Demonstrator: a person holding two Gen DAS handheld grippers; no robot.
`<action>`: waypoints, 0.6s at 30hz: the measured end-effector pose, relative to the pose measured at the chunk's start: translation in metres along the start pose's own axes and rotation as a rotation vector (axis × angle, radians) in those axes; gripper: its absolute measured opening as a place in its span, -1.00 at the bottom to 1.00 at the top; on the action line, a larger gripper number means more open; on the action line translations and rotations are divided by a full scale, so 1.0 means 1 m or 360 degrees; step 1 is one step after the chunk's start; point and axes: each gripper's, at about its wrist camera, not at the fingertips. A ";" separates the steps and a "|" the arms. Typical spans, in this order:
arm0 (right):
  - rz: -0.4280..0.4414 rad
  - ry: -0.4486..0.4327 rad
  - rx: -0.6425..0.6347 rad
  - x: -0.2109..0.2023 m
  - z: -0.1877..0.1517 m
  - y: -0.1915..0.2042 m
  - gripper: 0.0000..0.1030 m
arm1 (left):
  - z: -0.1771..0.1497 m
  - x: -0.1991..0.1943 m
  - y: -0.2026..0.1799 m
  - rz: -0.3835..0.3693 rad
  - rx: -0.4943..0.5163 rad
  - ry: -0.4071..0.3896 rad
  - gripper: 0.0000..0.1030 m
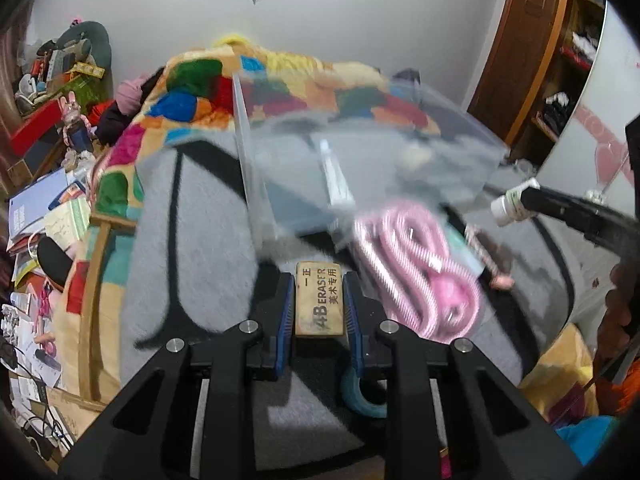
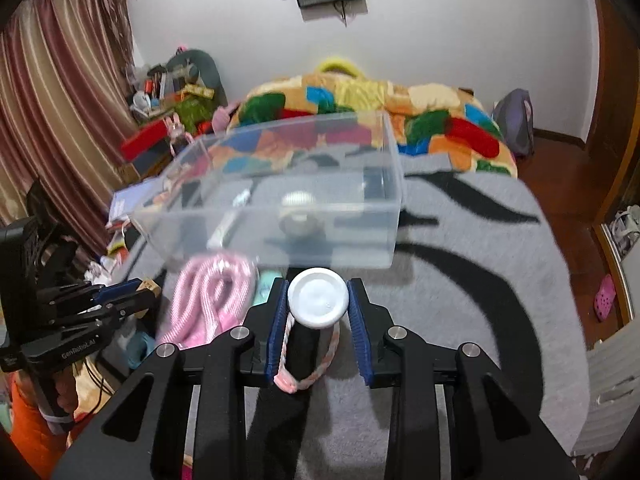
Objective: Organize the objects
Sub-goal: 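Place the eraser in the box with the left tool while the right drops the pill bottle in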
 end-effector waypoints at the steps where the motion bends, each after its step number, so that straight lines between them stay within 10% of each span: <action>1: 0.0008 -0.0019 -0.0002 -0.004 0.003 0.000 -0.47 | 0.005 -0.007 0.001 0.0005 -0.0001 -0.0037 -0.54; 10: -0.0043 -0.0208 -0.0067 -0.025 0.047 0.006 -0.48 | 0.056 -0.046 0.001 -0.0024 0.0011 -0.0257 -0.54; 18: -0.0176 -0.0165 -0.0112 0.012 0.083 0.009 -0.48 | 0.097 -0.014 0.003 -0.0018 -0.0016 -0.0167 -0.54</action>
Point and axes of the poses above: each gripper's, at about its wrist camera, not at the fingertips, and x roughly the way its jaws point, y to its left, z to its top, and after that the axes turned 8 degrees about y, right-handed
